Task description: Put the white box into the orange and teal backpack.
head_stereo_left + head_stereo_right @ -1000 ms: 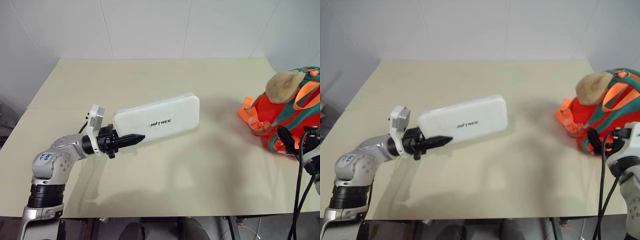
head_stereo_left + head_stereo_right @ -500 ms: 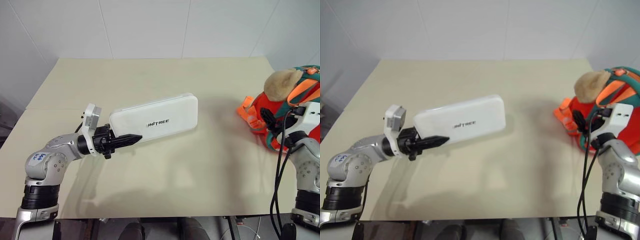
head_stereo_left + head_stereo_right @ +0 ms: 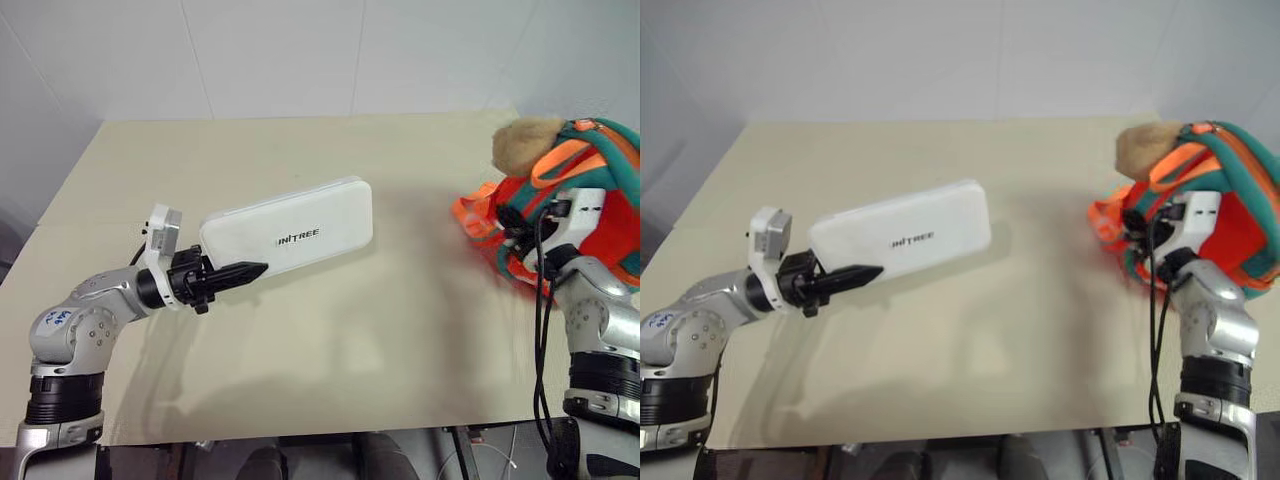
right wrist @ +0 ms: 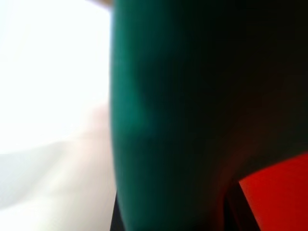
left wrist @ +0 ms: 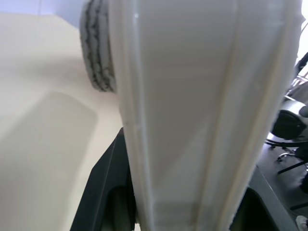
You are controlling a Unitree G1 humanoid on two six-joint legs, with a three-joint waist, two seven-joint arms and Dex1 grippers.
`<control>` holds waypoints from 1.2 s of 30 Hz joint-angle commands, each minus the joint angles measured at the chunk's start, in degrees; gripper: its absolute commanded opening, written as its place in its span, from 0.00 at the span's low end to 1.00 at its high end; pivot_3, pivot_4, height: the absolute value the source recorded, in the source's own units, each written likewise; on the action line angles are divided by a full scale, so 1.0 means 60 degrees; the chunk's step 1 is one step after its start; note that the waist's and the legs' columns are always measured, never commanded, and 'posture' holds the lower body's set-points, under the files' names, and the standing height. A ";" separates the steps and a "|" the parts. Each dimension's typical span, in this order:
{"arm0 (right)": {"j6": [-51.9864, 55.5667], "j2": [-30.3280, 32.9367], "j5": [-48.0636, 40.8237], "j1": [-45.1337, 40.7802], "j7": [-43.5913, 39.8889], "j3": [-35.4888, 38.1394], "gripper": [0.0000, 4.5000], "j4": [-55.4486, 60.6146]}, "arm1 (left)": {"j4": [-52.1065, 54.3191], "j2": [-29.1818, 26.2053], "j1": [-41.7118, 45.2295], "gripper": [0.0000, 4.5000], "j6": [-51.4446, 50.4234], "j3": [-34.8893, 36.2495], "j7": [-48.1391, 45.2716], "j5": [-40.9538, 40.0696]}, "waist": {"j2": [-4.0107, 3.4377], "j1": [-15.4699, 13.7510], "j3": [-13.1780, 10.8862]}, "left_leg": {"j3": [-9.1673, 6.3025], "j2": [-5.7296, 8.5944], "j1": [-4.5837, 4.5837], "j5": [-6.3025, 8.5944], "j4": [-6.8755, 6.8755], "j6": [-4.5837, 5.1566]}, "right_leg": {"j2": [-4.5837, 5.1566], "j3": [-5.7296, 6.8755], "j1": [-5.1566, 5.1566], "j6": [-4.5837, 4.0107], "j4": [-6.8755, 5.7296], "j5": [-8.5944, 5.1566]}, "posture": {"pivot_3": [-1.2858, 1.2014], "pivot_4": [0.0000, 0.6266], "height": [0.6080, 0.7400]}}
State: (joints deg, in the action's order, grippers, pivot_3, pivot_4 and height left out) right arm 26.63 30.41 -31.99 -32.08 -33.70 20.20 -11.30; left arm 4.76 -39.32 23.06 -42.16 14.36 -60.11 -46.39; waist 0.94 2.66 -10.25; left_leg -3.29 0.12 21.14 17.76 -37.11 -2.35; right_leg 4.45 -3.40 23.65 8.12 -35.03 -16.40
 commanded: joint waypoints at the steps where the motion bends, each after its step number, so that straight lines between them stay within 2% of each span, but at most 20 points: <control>1: 0.1583 -0.0219 -0.1618 -0.0397 -0.0850 -0.0658 0.13 0.1982 | -0.0195 -0.0322 0.0177 0.32 0.0323 0.0467 -0.0069 0.0031 | -0.0001 0.0038 -0.0001 | -0.0004 -0.0001 0.0002 -0.0001 0.0002 -0.0002 | 0.0000 0.0001 0.0003 -0.0001 -0.0006 0.0000 | 0.52 0.24 1.00; 6: 0.4198 -0.0358 -0.4221 -0.0709 -0.0964 -0.1120 0.13 0.3953 | -0.0655 -0.0596 0.0150 0.32 0.0563 0.0637 -0.0075 0.0178 | -0.0004 0.0043 -0.0003 | -0.0078 -0.0003 0.0017 0.0002 0.0012 -0.0001 | 0.0006 0.0004 0.0011 0.0000 0.0013 0.0000 | 0.52 0.24 1.00; 11: 0.6287 -0.0107 -0.7555 -0.0989 -0.0284 -0.0831 0.13 0.4483 | -0.0986 -0.0750 -0.0053 0.32 0.0718 0.0845 -0.0082 0.0320 | -0.0005 -0.0076 -0.0004 | -0.0093 -0.0005 0.0038 0.0008 0.0025 0.0001 | 0.0016 0.0019 0.0021 -0.0002 0.0044 -0.0001 | 0.52 0.24 1.00; 14: 0.7447 0.0900 -0.9537 -0.0724 -0.0350 -0.0822 0.13 0.4314 | -0.1110 -0.0832 -0.0326 0.32 0.0797 0.1008 -0.0063 0.0384 | -0.0007 -0.0180 -0.0005 | -0.0093 -0.0004 0.0049 0.0020 0.0025 0.0015 | 0.0026 0.0021 0.0026 -0.0003 0.0062 -0.0001 | 0.52 0.24 1.00; 16: 0.7853 0.1538 -1.0047 -0.0462 -0.0576 -0.0838 0.13 0.4186 | -0.1139 -0.0848 -0.0441 0.32 0.0833 0.1092 -0.0026 0.0385 | -0.0007 -0.0244 -0.0005 | -0.0095 -0.0003 0.0060 0.0029 0.0023 0.0027 | 0.0035 0.0030 0.0026 -0.0004 0.0077 -0.0002 | 0.52 0.24 1.00; 20: 0.8973 0.3215 -1.0155 0.0094 -0.1799 -0.0899 0.13 0.3629 | -0.1103 -0.0878 -0.0746 0.32 0.0894 0.1327 0.0017 0.0395 | -0.0007 -0.0391 -0.0005 | -0.0088 0.0008 0.0077 0.0050 0.0009 0.0048 | 0.0038 0.0034 0.0024 -0.0003 0.0105 -0.0002 | 0.52 0.24 1.00; 23: 0.9006 0.3996 -0.9108 0.0093 -0.2716 -0.1123 0.13 0.3099 | -0.0935 -0.0876 -0.0948 0.32 0.0880 0.1459 0.0039 0.0333 | -0.0006 -0.0424 -0.0005 | -0.0071 0.0009 0.0076 0.0055 0.0005 0.0055 | 0.0035 0.0030 0.0025 -0.0003 0.0111 -0.0002 | 0.52 0.24 1.00; 32: 0.8147 0.4156 -0.6617 -0.0332 -0.4480 -0.2219 0.13 0.2134 | 0.0309 -0.0711 -0.1072 0.32 0.0682 0.1906 0.0502 -0.0263 | -0.0006 -0.0424 -0.0005 | 0.0005 -0.0004 0.0067 0.0052 -0.0005 0.0050 | 0.0018 0.0029 0.0027 -0.0002 0.0122 -0.0002 | 0.52 0.24 1.00; 36: 0.7796 0.4135 -0.5836 -0.0102 -0.5024 -0.2532 0.13 0.2054 | 0.1203 -0.0808 -0.0991 0.32 0.0198 0.2283 0.0877 -0.1063 | -0.0006 -0.0425 -0.0005 | 0.0006 -0.0003 0.0070 0.0055 -0.0004 0.0046 | 0.0020 0.0028 0.0026 0.0001 0.0102 0.0000 | 0.52 0.24 1.00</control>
State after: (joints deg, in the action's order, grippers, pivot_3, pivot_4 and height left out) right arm 74.64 54.97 -68.35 -32.99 -61.98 4.90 1.34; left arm 8.21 -43.46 16.69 -40.26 25.09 -55.49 -49.14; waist 0.90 0.10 -10.28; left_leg -3.25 0.10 21.56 18.09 -37.13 -2.08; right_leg 4.58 -3.24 23.81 8.13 -34.41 -16.40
